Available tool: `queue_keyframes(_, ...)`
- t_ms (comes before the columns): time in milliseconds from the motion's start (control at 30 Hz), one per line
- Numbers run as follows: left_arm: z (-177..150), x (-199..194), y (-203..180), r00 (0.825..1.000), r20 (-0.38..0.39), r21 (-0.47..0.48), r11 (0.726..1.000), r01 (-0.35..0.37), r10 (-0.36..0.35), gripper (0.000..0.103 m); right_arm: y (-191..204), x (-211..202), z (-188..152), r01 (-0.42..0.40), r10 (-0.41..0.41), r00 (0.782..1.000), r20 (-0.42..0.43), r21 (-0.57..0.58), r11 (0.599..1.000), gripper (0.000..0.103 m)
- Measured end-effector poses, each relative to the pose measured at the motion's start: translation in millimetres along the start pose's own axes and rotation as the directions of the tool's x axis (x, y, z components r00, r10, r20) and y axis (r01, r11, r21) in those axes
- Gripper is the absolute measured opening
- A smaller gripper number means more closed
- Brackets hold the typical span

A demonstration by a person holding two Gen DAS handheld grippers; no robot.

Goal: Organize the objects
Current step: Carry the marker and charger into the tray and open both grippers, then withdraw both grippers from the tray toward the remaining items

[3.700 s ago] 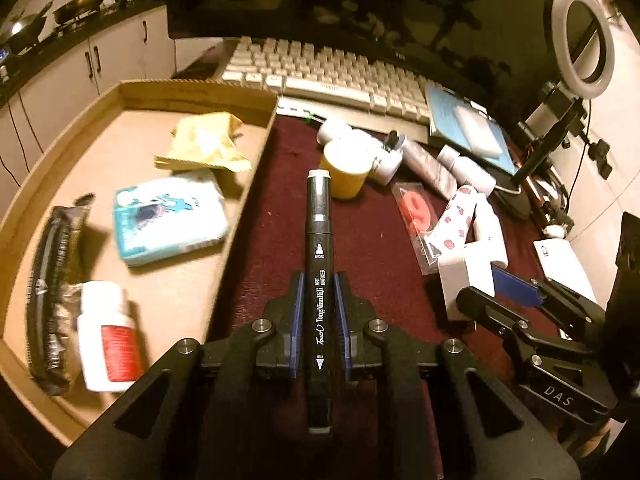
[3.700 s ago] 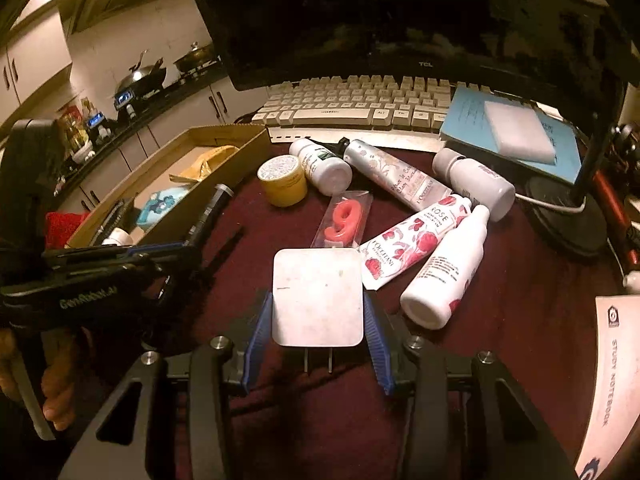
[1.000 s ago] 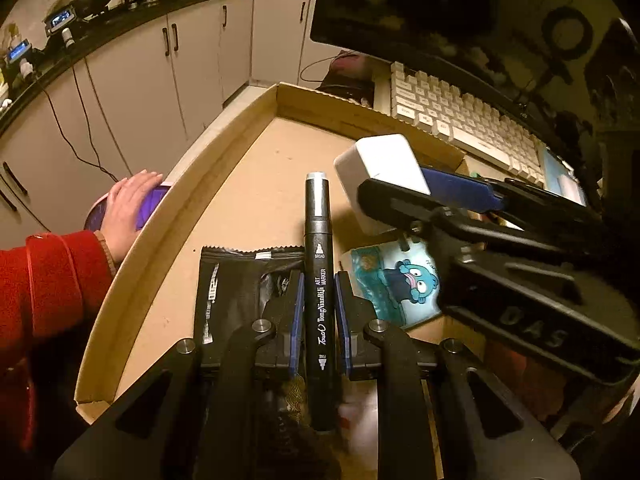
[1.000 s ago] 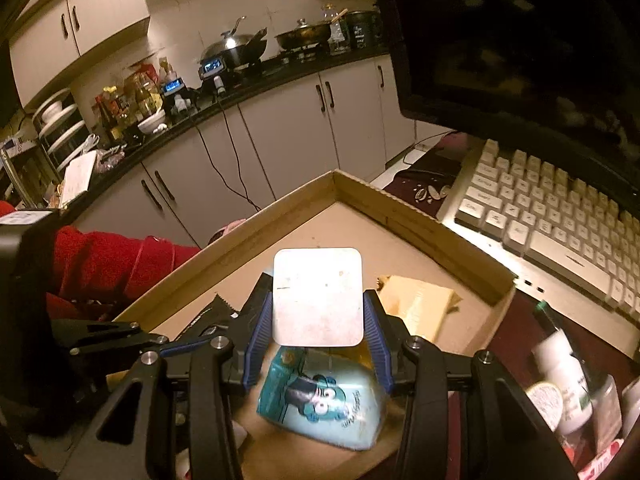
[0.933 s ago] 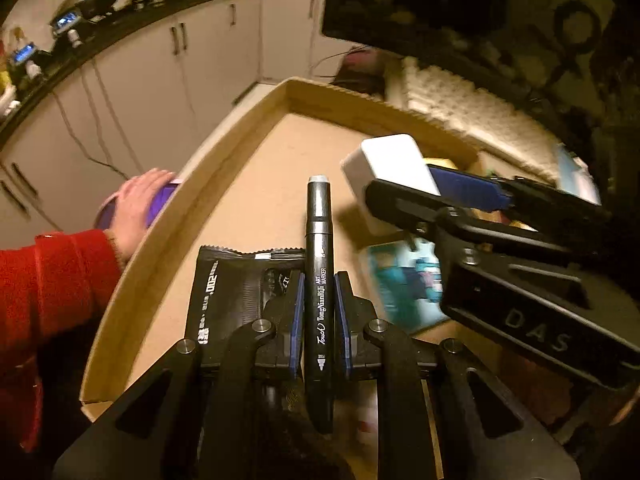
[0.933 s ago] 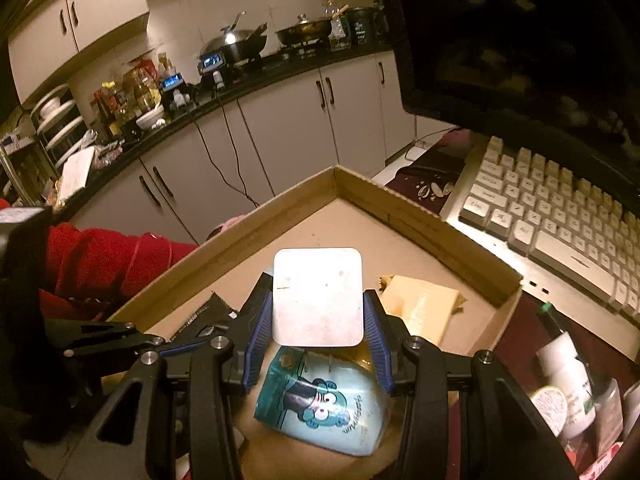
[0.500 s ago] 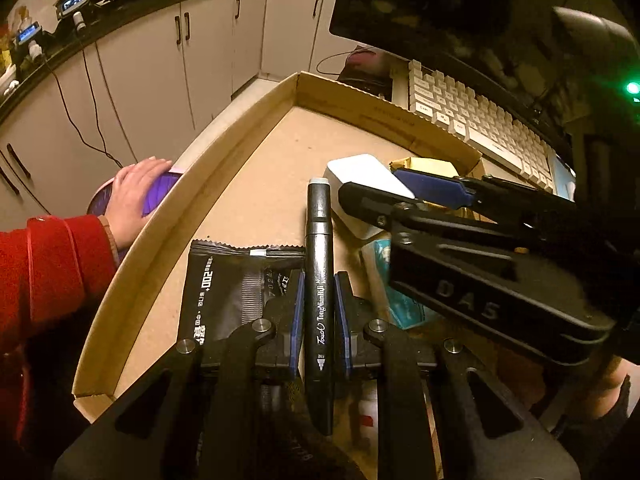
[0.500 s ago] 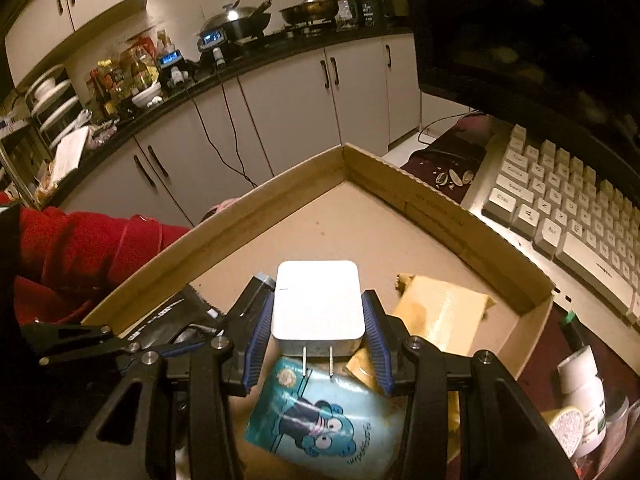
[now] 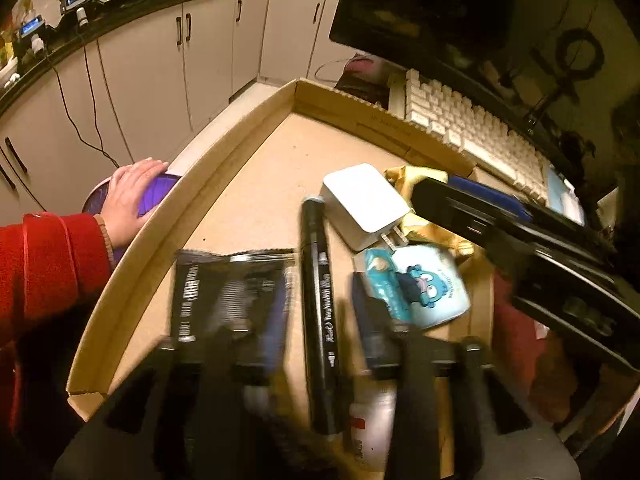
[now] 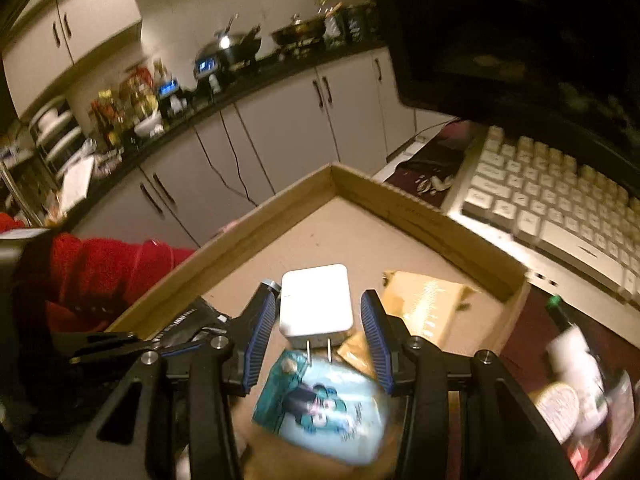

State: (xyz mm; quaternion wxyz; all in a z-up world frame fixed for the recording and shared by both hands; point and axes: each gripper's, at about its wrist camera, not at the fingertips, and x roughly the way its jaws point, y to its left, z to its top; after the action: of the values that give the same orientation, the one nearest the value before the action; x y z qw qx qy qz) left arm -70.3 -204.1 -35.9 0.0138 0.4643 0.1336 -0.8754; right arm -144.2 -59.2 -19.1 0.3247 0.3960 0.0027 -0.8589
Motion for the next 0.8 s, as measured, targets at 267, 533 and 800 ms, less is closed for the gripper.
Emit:
queue_keyframes(267,-5.3,-22.3,-20.5,0.998,0.068,0.032,0.999,0.013,-0.016,0.044,-28.0,-63.6,-39.6,-0.026,0.015,0.996,0.084,0.123,0.992,0.045)
queue_keyframes(533,-24.1,-38.0,-85.7,0.982,0.066,0.149,0.975,0.164,-0.175,0.045,-51.1,-128.4,-101.6,0.069,-0.091,0.991,0.101,0.199,0.978,0.054)
queue_keyframes(800,-43.0,-22.3,-152.5,0.968,-0.047,0.227,0.941,0.253,-0.248,0.045,-95.3,-189.3,-153.0,0.139,-0.193,0.972,0.136,0.33,0.934,0.055)
